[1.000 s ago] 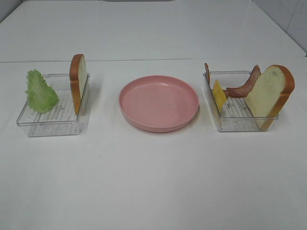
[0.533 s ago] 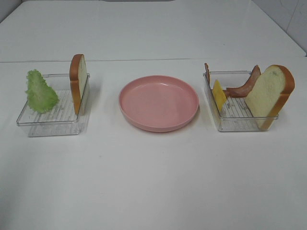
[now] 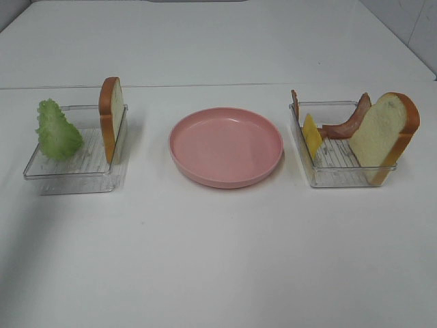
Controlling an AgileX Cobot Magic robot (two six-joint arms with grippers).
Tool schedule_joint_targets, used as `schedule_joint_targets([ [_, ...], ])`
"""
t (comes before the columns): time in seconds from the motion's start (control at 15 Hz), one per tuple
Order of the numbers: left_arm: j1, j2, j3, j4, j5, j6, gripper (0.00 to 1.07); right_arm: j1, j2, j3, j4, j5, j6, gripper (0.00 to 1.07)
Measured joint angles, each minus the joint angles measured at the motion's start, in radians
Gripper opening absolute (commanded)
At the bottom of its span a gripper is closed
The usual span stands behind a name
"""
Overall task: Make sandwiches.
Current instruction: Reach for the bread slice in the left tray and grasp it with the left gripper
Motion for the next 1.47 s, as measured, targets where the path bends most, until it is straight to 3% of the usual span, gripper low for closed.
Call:
schedule_joint_targets([
  [0.13,-0.064,0.108,-0.061,0.002,0.0,-0.013,1.02,0.0,0.0,0.0,0.0,0.0,0.0,0.96],
  [0.33,-0.201,0.321,-0.175,0.019,0.001,-0.078,1.02,0.0,0.0,0.0,0.0,0.0,0.0,0.96],
  [0.6,-0.293,0.485,-0.294,0.023,0.001,-0.148,1.02,0.0,0.0,0.0,0.0,0.0,0.0,0.96],
  [0.87,-0.314,0.594,-0.394,0.023,0.002,-0.197,1.02,0.0,0.0,0.0,0.0,0.0,0.0,0.96],
  [1.47,-0.309,0.706,-0.412,0.057,-0.066,-0.22,1.02,0.0,0.0,0.0,0.001,0.0,0.0,0.96],
])
